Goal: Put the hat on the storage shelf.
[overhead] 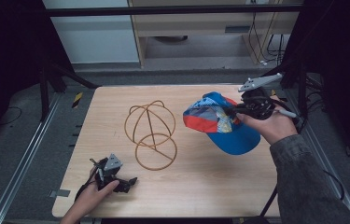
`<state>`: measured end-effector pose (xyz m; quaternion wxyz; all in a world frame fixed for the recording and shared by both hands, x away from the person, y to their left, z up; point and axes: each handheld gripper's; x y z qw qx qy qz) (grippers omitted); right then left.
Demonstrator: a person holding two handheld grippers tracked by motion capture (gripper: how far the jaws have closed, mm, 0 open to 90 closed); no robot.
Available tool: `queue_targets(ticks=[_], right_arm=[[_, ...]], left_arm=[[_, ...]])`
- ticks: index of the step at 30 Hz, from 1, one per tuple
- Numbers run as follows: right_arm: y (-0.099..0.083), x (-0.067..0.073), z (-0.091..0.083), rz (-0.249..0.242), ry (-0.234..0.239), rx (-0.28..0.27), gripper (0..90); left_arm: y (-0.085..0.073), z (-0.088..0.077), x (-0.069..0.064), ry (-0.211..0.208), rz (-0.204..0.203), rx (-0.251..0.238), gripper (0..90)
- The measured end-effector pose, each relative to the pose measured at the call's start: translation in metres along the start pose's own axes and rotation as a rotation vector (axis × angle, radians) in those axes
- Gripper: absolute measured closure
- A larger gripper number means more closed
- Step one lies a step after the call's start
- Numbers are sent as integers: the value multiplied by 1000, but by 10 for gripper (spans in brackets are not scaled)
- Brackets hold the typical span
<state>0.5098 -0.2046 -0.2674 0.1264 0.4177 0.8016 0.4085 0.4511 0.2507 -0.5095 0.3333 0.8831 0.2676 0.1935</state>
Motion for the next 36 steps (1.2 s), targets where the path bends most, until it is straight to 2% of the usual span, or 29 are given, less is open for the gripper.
queue_targets(ticks=[9, 15, 27, 36], right_arm=[[3, 9, -10, 2, -3, -63, 890], [5, 18, -12, -13, 2, -86, 891], [27, 38, -21, -60, 13, -142, 891], [47, 49, -18, -63, 22, -187, 891]], left_arm=[[0, 0, 0, -1, -1, 0, 0], [0, 0, 0, -1, -1, 0, 0], [0, 0, 0, 0, 3, 1, 0], [0, 0, 0, 0, 3, 1, 0]])
Point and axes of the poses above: each handheld gripper's, and its own axes: z roughly forward along the jaws, y roughly out of its top, x roughly to its left, and after that the axes turned 12 degrees about z, right-handed
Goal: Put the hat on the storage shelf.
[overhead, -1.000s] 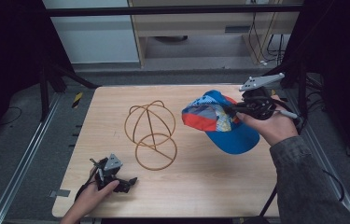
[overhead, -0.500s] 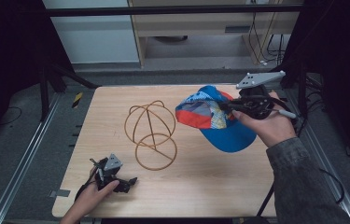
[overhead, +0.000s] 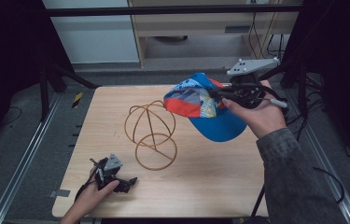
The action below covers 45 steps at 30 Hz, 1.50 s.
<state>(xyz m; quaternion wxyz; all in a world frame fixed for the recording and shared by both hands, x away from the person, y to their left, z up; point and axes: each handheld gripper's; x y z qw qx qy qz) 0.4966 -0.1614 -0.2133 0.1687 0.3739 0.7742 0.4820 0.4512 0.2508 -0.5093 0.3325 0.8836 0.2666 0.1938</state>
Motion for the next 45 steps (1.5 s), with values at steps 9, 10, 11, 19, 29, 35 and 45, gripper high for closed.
queue_targets(ticks=[9, 10, 11, 19, 29, 35, 45], right_arm=[[17, 13, 20, 1, 26, -43, 891], [18, 15, 23, 5, 30, -44, 891], [19, 17, 26, 5, 33, -46, 891], [30, 30, 45, 1, 60, -50, 891], [42, 44, 64, -14, 90, -50, 891], [43, 51, 77, -18, 110, -37, 891], [43, 62, 101, -28, 140, -6, 890]], left_arm=[[0, 0, 0, -1, 0, 2, 0], [0, 0, 0, -1, 0, 3, 0], [0, 0, 0, -2, 0, 3, 0], [0, 0, 0, 1, 3, 3, 0], [0, 0, 0, 1, 3, 4, 0], [0, 0, 0, 1, 4, 4, 0], [0, 0, 0, 0, 2, 2, 0]])
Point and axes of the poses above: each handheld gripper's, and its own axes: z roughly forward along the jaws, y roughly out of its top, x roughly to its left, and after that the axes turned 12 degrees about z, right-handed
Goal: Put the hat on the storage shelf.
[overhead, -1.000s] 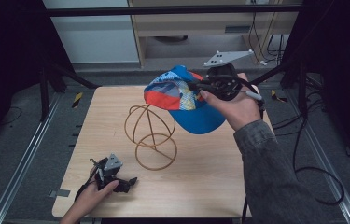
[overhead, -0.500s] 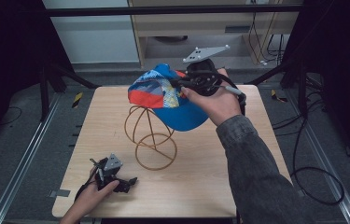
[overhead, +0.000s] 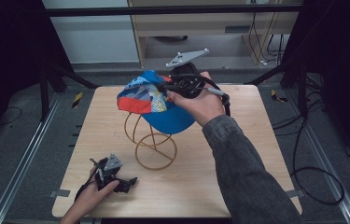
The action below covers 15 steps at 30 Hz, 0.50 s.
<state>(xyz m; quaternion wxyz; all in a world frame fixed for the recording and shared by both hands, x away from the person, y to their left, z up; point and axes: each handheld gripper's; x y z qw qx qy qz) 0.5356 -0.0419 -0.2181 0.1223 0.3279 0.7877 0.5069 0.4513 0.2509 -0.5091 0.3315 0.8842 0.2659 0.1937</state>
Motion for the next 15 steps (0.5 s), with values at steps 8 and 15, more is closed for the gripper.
queue_targets(ticks=[8, 15], right_arm=[[3, 8, 19, -15, 20, 42, 890], [4, 16, 32, -42, 32, 81, 890]], left_arm=[[0, 0, 0, 2, -3, -2, 0], [0, 0, 0, 3, -3, 0, 0]])
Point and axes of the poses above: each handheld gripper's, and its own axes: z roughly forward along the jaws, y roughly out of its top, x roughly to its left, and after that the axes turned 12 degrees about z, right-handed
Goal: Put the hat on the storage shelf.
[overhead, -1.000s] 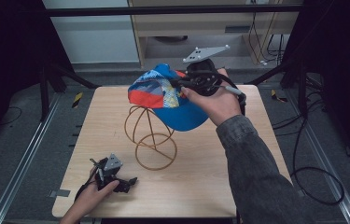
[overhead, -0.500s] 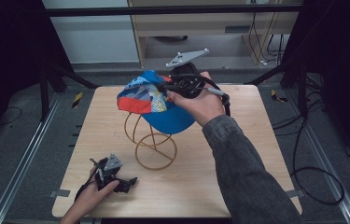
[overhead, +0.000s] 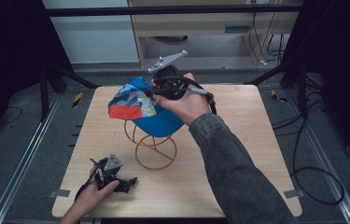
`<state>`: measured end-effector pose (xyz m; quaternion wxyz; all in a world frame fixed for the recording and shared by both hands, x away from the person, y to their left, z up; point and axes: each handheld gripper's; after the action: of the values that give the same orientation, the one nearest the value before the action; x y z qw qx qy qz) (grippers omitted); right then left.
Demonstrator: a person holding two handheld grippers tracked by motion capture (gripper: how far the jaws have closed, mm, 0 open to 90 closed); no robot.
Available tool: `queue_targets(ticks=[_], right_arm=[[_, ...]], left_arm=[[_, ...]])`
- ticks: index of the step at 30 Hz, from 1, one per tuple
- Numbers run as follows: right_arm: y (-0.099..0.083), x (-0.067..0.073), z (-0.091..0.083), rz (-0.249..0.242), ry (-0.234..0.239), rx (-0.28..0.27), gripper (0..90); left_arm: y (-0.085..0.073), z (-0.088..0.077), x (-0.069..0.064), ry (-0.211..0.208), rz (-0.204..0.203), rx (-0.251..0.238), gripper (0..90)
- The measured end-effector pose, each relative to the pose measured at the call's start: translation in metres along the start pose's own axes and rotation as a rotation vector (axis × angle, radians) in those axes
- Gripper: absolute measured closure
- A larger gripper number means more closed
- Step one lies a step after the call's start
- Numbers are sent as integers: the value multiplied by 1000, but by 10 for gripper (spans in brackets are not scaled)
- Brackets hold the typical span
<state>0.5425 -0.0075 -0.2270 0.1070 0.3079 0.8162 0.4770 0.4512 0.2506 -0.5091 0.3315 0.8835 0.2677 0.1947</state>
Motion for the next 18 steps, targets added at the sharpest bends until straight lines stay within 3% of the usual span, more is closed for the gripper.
queue_targets(ticks=[18], right_arm=[[-3, 6, 15, -28, 14, 84, 888]], left_arm=[[0, 0, 0, 2, 3, 0, 0]])
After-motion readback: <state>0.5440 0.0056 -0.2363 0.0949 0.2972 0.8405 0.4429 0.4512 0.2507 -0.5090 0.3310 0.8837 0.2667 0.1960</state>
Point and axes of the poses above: each handheld gripper's, and its own axes: z roughly forward along the jaws, y roughly out of its top, x roughly to its left, and after that the axes turned 12 degrees about z, right-handed
